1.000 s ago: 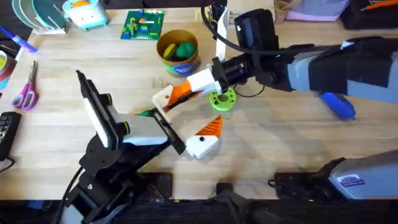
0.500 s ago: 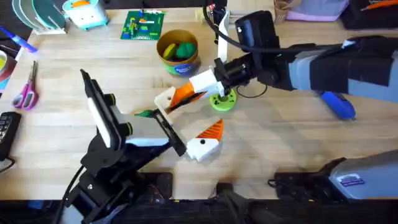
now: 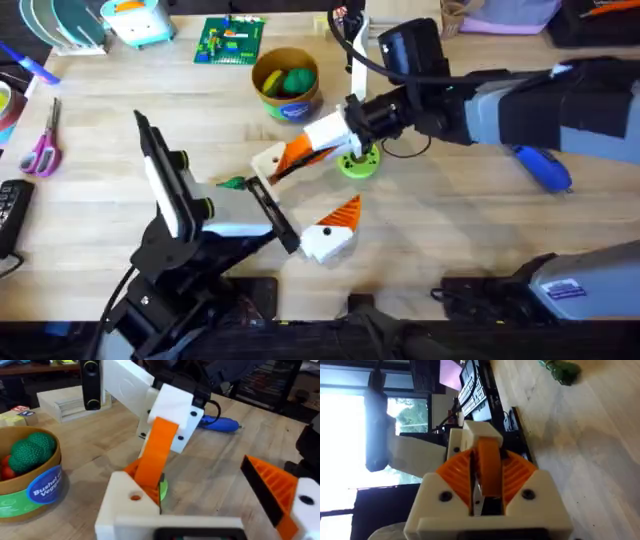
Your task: Pick up the gripper from the table and insert it into the empty holder that is missing its gripper. Then pick up a screw, insert it into the mounting hole, and use the screwdriver to tighten it. Finally, clean up the table by picking up the vegetable and placing it into the bucket.
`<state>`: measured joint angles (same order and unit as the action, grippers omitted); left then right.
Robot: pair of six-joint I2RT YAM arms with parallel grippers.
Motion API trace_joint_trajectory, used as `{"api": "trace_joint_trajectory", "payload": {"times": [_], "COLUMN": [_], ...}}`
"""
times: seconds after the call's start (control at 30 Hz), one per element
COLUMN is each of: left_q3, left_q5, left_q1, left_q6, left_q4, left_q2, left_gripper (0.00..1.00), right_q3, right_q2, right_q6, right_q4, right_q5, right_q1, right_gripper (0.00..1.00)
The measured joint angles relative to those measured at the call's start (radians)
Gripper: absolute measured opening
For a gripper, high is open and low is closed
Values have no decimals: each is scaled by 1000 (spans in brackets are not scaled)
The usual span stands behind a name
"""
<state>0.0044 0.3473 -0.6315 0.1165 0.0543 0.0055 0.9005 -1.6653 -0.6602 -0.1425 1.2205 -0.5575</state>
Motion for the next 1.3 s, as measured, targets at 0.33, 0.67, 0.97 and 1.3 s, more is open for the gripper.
{"api": "trace_joint_trajectory", "payload": {"times": [0.33,0.67,0.97,1.3], "left_q3": [0,1,1,1], "left_q5": [3,81,120,128], "left_q1": [-4,-33,-34,-34], "left_q6": [3,4,3,3], "left_q4": [0,-2,-2,-3], "left_q2": [0,0,0,0], "left_gripper": [993,993,992,993], "right_q3": [0,0,0,0], "right_q2": [0,-1,-1,-1], "right_q6": [7,10,11,14], "right_q4": [2,-6,-6,-16], "right_q5": [9,1,-8,-21], "right_q1": [-1,-3,2,55], "right_gripper": [387,500,618,989]}}
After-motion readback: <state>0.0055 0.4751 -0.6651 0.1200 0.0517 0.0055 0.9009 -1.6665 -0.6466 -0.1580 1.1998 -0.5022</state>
